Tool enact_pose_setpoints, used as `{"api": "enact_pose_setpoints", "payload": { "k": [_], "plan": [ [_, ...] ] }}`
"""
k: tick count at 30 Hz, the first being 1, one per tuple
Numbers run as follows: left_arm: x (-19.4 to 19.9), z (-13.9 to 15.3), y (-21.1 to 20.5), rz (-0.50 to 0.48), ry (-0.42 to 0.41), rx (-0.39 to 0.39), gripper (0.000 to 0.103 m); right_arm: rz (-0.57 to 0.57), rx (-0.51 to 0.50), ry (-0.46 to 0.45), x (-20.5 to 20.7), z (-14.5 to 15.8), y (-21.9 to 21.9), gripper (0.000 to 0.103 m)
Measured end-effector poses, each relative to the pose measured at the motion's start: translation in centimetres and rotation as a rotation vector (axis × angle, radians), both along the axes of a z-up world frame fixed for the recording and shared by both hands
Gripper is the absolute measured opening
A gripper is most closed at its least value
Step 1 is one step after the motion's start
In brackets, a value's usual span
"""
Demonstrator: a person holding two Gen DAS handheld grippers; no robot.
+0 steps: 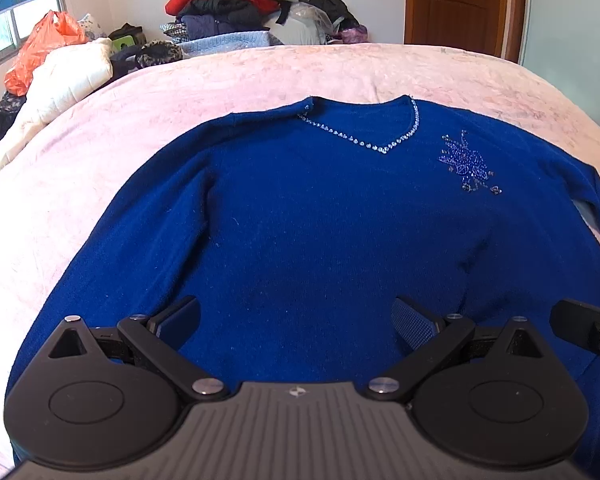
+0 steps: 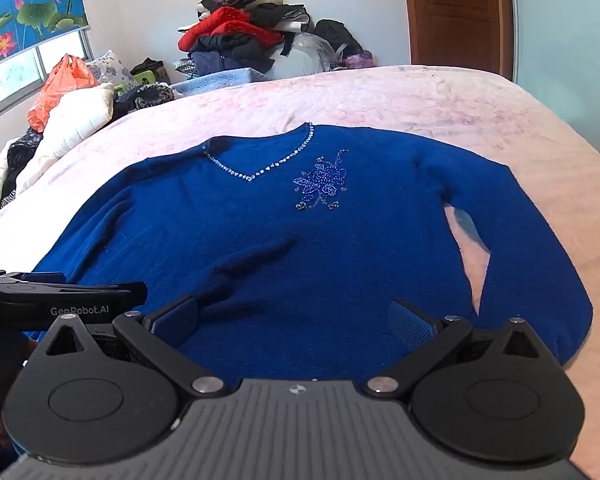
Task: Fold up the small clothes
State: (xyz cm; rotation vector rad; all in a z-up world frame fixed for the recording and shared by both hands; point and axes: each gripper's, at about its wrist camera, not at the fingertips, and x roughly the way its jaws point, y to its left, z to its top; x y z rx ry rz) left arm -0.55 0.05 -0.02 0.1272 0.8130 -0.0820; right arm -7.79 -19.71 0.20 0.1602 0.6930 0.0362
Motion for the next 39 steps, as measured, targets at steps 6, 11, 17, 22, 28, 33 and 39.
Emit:
{"api": "enact_pose_setpoints", "payload": {
  "k": [6,11,17,22,28,33,39],
  "plan": [
    [0.3,-0.4,0.2,0.007,0.041,-0.024,0.102,0.003,0.004,-0.005,-0.3,-0.2,0.1,0.103],
    [0.4,-0.7,0.2,0.013,0.056,-0.026,0.102,0.002,0.009,-0.008,-0.4,-0.5,0.0,0.103],
    [0.4,-0.9,0.0,0.002,0.066,-0.024,0.102,0.015,0.002,-0.027,-0.8,-0.6,0.1,0.103],
    [0.2,-0.9,-0.2,-0.012,0.056,-0.010,0.102,0.015,-0.010,-0.042,-1.0,-0.6,0.1,0.103],
    [0.1,-0.9,-0.4,-0.002,0.042,0.010,0.102,0.016,-0.013,-0.049,-1.1,-0.6,0.2,0.103],
    [0.1,-0.9,-0.4,0.007,0.041,0.022,0.102,0.026,-0.003,-0.056,-1.3,-0.7,0.2,0.103],
    [0.0,-1.1,-0.5,0.000,0.041,0.031,0.102,0.033,0.012,-0.048,-1.2,-0.8,0.0,0.102]
  ]
}}
